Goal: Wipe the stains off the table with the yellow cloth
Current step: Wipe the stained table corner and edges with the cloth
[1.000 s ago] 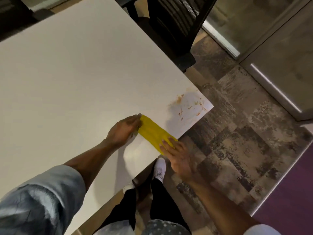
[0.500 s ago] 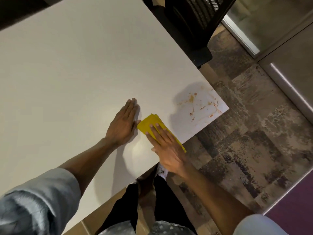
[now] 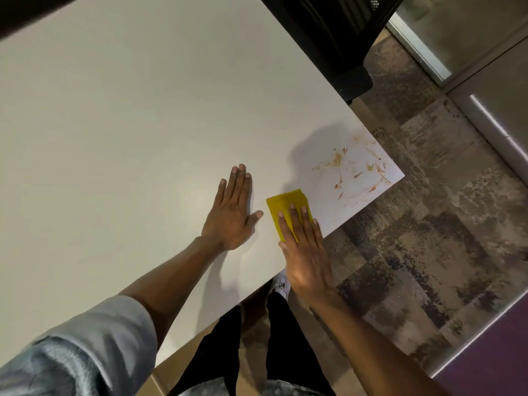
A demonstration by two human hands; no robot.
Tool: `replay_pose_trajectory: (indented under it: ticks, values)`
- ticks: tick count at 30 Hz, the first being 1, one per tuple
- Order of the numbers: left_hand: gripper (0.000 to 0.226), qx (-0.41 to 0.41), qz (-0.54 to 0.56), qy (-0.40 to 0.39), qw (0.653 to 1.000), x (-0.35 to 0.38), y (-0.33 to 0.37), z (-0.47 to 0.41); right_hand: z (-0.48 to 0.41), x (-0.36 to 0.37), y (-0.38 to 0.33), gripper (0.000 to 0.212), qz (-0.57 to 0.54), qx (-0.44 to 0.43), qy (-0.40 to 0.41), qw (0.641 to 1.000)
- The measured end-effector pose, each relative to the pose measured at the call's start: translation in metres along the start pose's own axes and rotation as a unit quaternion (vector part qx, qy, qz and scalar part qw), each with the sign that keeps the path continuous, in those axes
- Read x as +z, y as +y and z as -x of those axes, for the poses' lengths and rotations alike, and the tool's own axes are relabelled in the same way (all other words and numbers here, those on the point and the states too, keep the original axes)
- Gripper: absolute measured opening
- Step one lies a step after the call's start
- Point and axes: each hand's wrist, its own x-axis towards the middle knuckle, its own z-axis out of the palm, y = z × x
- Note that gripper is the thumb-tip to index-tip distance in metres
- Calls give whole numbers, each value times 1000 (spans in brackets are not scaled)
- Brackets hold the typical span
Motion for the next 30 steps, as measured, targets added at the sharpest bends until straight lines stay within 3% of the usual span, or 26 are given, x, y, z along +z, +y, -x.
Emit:
replay_pose_trajectory:
  ticks: [5, 13, 22, 30]
  values:
    - [138, 7, -13, -20, 1000, 5, -5, -2, -63, -10, 6, 65, -1, 19, 36, 999]
    - [168, 0, -24, -37, 999, 8, -4, -4, -12, 10, -2, 63, 5, -20, 35, 999]
    - [170, -4, -18, -41, 999, 8, -1, -6, -112, -25, 30, 63, 24, 61, 67, 996]
    - [171, -17, -23, -68, 997, 0, 4, -4, -5, 14, -6, 61, -14, 49, 65, 997]
